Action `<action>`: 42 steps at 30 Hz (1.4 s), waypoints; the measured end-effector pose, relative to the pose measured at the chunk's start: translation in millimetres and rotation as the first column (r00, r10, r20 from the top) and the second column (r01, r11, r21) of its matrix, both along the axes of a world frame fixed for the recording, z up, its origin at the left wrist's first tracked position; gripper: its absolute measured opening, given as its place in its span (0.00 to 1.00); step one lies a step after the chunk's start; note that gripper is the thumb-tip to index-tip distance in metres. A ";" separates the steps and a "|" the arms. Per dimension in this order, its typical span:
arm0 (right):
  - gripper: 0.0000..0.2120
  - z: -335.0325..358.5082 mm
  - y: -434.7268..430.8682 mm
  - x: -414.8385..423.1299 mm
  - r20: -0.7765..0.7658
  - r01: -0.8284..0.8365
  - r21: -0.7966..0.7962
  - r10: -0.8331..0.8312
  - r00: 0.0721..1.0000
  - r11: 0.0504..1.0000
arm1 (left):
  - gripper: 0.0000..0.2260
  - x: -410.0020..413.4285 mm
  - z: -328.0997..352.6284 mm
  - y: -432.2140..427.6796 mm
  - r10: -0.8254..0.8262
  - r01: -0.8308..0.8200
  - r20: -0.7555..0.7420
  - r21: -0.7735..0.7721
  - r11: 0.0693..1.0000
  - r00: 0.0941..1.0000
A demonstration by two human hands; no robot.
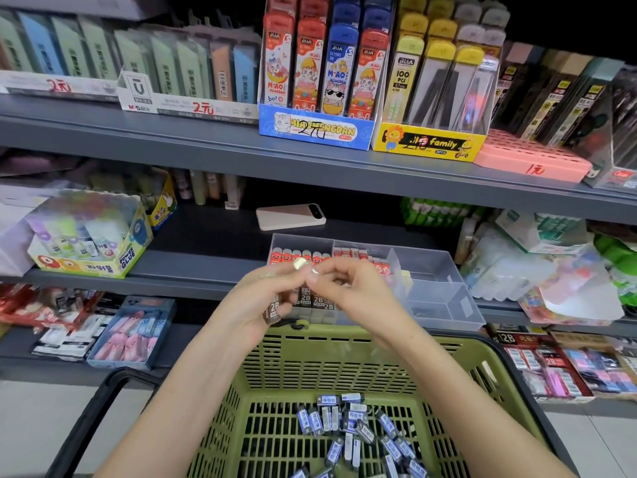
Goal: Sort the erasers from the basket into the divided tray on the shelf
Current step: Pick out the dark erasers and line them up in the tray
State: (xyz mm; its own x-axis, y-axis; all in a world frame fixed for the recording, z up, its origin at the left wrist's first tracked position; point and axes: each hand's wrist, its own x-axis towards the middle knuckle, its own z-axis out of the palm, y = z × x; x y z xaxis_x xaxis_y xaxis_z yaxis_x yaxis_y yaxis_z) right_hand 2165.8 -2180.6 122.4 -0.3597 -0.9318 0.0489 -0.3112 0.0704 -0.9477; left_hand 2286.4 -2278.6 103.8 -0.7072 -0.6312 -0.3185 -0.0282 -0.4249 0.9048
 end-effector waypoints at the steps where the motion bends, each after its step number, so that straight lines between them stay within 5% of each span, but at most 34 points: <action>1: 0.01 1.6 0.9 -5.7 0.004 -0.001 0.023 0.001 1.000 1.000 | 0.18 -2.2 3.9 -0.6 -0.025 0.026 0.021 -0.067 0.997 0.999; 5: 0.13 4.2 1.6 -30.6 0.103 0.033 0.120 -0.046 0.994 0.992 | 0.06 -11.0 8.4 -8.7 -0.034 0.069 0.091 -0.413 0.908 0.995; 8: 0.19 0.5 -2.6 -43.1 0.140 0.101 0.118 -0.117 0.983 0.988 | 0.06 -16.5 -6.9 -16.8 0.104 0.229 0.313 -0.850 0.474 0.944; 9: 0.16 -1.9 -4.8 -44.9 0.117 0.131 0.110 -0.144 0.983 0.985 | 0.06 -18.4 -11.3 -18.1 0.126 0.316 0.376 -0.886 0.338 0.918; 11: 0.11 -8.9 -9.8 -45.7 0.047 0.227 0.099 -0.232 0.972 0.969 | 0.08 -23.3 -18.8 -20.8 0.152 0.434 0.467 -0.877 0.205 0.871; 16: 0.08 -33.0 -19.2 -41.2 0.036 0.350 0.063 -0.352 0.935 0.935 | 0.14 -30.7 -29.3 -29.2 0.190 0.479 0.517 -0.852 0.214 0.835; 21: 0.06 -44.4 -23.8 -42.1 -0.248 0.349 0.109 -0.314 0.916 0.931 | 0.14 -33.6 -30.8 -32.1 0.186 0.475 0.519 -0.848 0.235 0.834; 27: 0.04 -44.6 -28.8 -39.4 -0.350 0.401 0.088 -0.348 0.870 0.912 | 0.15 -31.9 -28.8 -34.9 0.164 0.494 0.530 -0.842 0.218 0.832; 35: 0.07 -32.4 -36.1 -38.0 -0.694 0.370 0.274 -0.084 0.715 0.888 | 0.14 -32.4 -27.3 -35.0 0.165 0.496 0.536 -0.837 0.229 0.828; 42: 0.07 -37.8 -32.9 -37.4 -0.723 0.388 0.223 -0.115 0.681 0.894 | 0.13 -33.7 -26.9 -34.6 0.157 0.467 0.507 -0.852 0.236 0.847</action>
